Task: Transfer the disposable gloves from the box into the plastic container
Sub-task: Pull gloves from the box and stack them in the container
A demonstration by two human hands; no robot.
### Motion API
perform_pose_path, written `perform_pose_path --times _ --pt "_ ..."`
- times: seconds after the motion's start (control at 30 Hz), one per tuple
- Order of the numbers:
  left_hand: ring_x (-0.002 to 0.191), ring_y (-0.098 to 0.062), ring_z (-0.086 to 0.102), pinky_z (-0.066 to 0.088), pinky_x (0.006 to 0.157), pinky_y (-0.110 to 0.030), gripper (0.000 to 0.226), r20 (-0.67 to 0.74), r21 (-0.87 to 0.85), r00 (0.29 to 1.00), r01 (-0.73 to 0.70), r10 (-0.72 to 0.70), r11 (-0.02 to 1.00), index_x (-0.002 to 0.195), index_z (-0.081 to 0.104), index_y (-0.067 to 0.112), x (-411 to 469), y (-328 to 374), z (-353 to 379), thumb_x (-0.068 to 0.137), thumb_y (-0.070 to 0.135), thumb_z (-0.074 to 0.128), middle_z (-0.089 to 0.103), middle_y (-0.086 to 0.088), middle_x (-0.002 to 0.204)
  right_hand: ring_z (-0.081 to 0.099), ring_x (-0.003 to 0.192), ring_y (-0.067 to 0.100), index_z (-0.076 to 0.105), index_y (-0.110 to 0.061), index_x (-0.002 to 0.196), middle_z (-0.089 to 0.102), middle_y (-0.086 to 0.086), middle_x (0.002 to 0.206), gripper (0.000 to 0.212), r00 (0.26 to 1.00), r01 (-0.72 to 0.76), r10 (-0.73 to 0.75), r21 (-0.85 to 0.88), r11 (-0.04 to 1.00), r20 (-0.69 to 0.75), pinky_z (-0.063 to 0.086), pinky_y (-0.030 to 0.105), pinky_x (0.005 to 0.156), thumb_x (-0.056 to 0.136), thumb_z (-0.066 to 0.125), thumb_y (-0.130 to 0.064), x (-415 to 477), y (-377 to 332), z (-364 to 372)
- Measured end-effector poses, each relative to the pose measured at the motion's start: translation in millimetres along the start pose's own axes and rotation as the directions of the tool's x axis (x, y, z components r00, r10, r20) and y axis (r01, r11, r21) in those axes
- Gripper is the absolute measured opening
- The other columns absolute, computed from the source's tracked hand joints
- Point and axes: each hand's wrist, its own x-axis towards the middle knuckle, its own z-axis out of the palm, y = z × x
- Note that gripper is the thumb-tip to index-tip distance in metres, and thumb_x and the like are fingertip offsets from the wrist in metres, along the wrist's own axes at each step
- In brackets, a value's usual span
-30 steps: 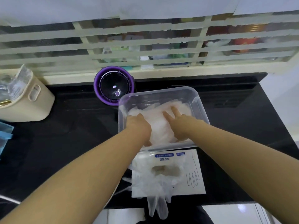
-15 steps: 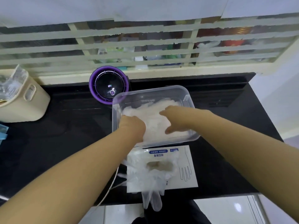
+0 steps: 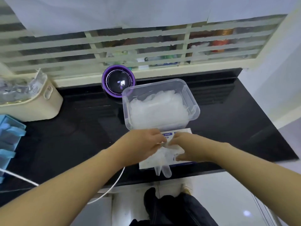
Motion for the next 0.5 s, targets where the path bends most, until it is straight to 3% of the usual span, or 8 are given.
perform_pose_path --times 0.07,0.13,0.2,0.3,0.37,0.43,0.5 --pt "0.112 -0.012 0.053 0.046 0.086 -0.028 0.046 0.218 -0.012 0.959 0.189 -0.182 0.982 0.138 0.045 0.031 -4 8 18 0.095 0.041 0.053 0.047 0.011 0.134 0.05 0.113 0.02 0.052 -0.032 0.133 0.048 -0.002 0.13 0.044 0.997 -0.019 0.023 0.053 0.998 -0.075 0.044 0.037 0.095 0.09 0.059 -0.03 8 2 16" --pt "0.121 -0.016 0.048 0.046 0.091 -0.034 0.048 0.294 0.095 0.914 0.263 -0.279 0.96 0.14 0.041 0.031 -3 11 33 0.094 0.042 0.052 0.045 0.008 0.136 0.053 0.107 0.021 0.063 -0.026 0.123 0.057 0.001 0.122 0.032 0.985 -0.056 0.069 0.083 0.995 -0.159 0.047 0.037 0.091 0.092 0.055 -0.021 14 3 25" --pt "0.114 -0.018 0.053 0.048 0.087 -0.038 0.029 0.185 0.105 0.914 0.348 -0.362 0.932 0.124 0.054 0.025 -2 11 38 0.099 0.036 0.044 0.053 0.005 0.124 0.058 0.095 0.021 0.07 -0.017 0.107 0.066 0.002 0.107 0.027 0.963 -0.095 0.134 0.173 0.98 -0.232 0.049 0.034 0.083 0.091 0.049 -0.012 18 4 32" --pt "0.098 -0.013 0.059 0.048 0.086 -0.034 0.023 -0.007 -0.177 0.858 0.505 -0.514 0.845 0.105 0.065 0.025 -4 4 41 0.099 0.036 0.045 0.066 0.011 0.106 0.054 0.071 0.005 0.065 -0.015 0.089 0.064 -0.008 0.083 0.02 0.93 -0.084 0.205 0.364 0.928 -0.306 0.043 0.017 0.064 0.096 0.047 -0.021 17 5 36" --pt "0.089 -0.012 0.061 0.048 0.081 -0.027 0.023 -0.017 -0.329 0.82 0.535 -0.572 0.778 0.098 0.068 0.024 -7 -1 38 0.098 0.035 0.048 0.068 0.012 0.092 0.05 0.066 0.002 0.062 -0.017 0.083 0.058 -0.011 0.075 0.022 0.908 -0.061 0.238 0.452 0.89 -0.346 0.037 0.013 0.059 0.097 0.049 -0.028 14 5 35" --pt "0.083 -0.01 0.06 0.042 0.072 -0.011 0.022 0.014 -0.432 0.793 0.554 -0.609 0.711 0.097 0.069 0.021 -10 -5 35 0.099 0.031 0.049 0.066 0.01 0.086 0.052 0.068 0.01 0.064 -0.012 0.081 0.062 -0.003 0.077 0.026 0.893 -0.041 0.266 0.522 0.852 -0.363 0.039 0.017 0.061 0.097 0.05 -0.027 13 6 34" --pt "0.077 -0.001 0.056 0.038 0.066 -0.004 0.021 0.02 -0.493 0.774 0.558 -0.632 0.668 0.098 0.068 0.022 -12 -7 33 0.1 0.029 0.048 0.064 0.013 0.084 0.049 0.063 0.011 0.066 -0.008 0.082 0.064 0.006 0.078 0.03 0.879 -0.027 0.29 0.57 0.821 -0.377 0.038 0.019 0.058 0.097 0.049 -0.027 12 5 32"
